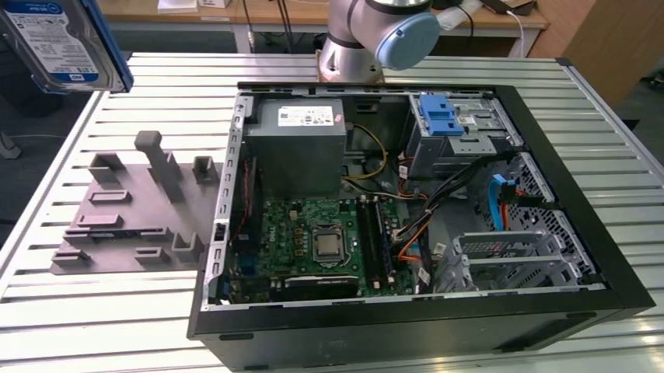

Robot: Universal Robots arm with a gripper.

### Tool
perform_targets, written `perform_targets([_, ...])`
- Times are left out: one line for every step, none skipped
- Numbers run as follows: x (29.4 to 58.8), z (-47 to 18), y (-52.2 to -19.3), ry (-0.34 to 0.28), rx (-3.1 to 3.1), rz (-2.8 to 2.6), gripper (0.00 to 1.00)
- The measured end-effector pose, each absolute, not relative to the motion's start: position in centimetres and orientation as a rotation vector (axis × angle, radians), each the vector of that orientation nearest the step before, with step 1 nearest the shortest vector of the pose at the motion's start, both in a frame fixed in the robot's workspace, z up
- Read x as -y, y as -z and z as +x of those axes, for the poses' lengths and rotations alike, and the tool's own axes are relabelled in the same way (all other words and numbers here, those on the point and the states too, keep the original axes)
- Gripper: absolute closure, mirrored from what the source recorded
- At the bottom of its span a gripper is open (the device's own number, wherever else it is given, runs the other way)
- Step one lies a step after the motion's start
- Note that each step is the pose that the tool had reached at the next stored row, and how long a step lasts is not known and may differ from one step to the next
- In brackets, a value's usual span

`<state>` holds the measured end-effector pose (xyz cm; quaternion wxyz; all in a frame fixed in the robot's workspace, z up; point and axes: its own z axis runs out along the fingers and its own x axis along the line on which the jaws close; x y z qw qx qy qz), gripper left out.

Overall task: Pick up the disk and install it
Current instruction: 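Pick up the disk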

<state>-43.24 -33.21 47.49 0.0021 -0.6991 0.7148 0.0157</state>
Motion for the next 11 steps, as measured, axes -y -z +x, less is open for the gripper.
perform_targets([33.20,-43.25,-47.56,-0.049,-2.243,-2.194,0.64])
perform_targets([33.21,-43.24,-47.56,-0.049,-2.243,-2.193,0.64])
perform_targets([33.21,-43.24,-47.56,-0.049,-2.243,-2.194,0.64])
perform_targets([33.21,-43.24,-47.58,-0.049,-2.243,-2.194,0.64])
perform_targets([33.21,-43.24,-47.57,-0.049,-2.243,-2.194,0.64])
perform_targets([33.20,-43.24,-47.57,-0.049,-2.243,-2.193,0.64])
perform_targets([33.20,-43.23,-47.58,-0.049,-2.243,-2.194,0.64])
perform_targets([33.20,-43.19,-47.58,-0.049,-2.243,-2.194,0.64])
perform_targets([33.20,-43.14,-47.58,-0.049,-2.243,-2.194,0.64])
perform_targets([33.21,-43.09,-47.58,-0.049,-2.243,-2.194,0.64])
perform_targets([33.21,-43.03,-47.58,-0.049,-2.243,-2.194,0.64])
